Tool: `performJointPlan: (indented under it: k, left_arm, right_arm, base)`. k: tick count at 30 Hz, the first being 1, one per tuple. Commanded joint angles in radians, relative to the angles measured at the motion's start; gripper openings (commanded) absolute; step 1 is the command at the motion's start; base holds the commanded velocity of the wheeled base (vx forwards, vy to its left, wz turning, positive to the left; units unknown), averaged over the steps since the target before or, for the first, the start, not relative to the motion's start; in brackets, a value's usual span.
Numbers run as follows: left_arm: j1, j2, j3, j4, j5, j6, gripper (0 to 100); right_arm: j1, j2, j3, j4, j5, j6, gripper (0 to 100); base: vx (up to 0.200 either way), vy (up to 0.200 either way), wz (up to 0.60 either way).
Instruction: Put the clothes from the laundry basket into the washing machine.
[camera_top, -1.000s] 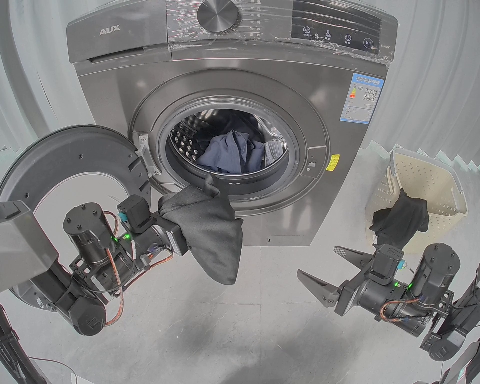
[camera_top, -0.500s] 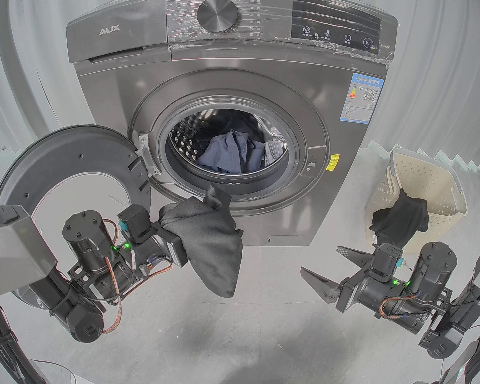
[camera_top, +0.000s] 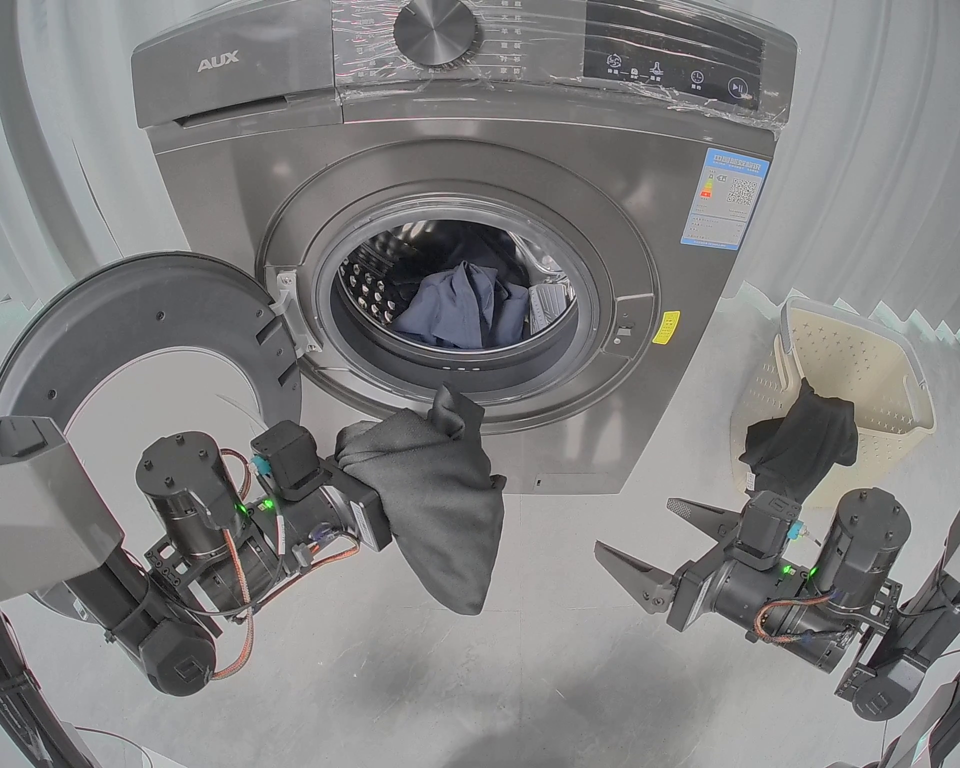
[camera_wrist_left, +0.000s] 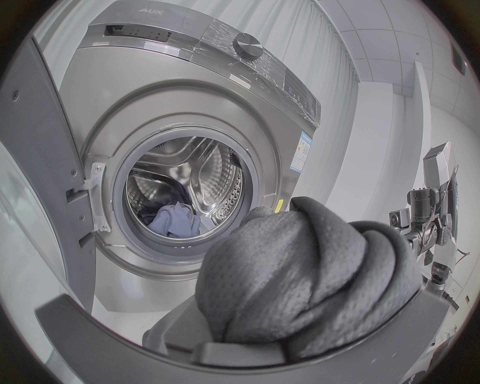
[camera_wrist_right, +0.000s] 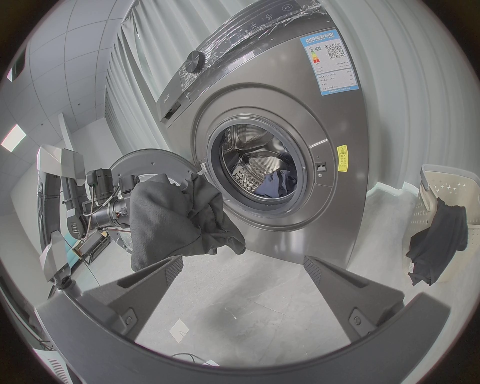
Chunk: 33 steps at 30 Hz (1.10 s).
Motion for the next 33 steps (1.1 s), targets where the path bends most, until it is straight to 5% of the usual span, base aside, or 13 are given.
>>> performJointPlan:
  k: [1, 15, 33]
  left_arm:
    - [-0.001, 0.007, -0.009, -0.002, 0.0, 0.0, 0]
    - [-0.055, 0.018, -0.006, -0.004, 0.005, 0.003, 0]
    - [-0.125, 0.042, 0.03, -0.004, 0.008, 0.016, 0]
  right_arm:
    - [-0.002, 0.006, 0.0, -0.001, 0.0, -0.001, 100]
    - [0.027, 0.035, -0.001, -0.002, -0.002, 0.004, 100]
    - [0.051, 0.039, -0.008, -0.002, -0.003, 0.004, 100]
  base:
    - [0.2, 0.0, 0.0]
    - [0.2, 0.0, 0.0]
    - [0.0, 0.0, 0.0]
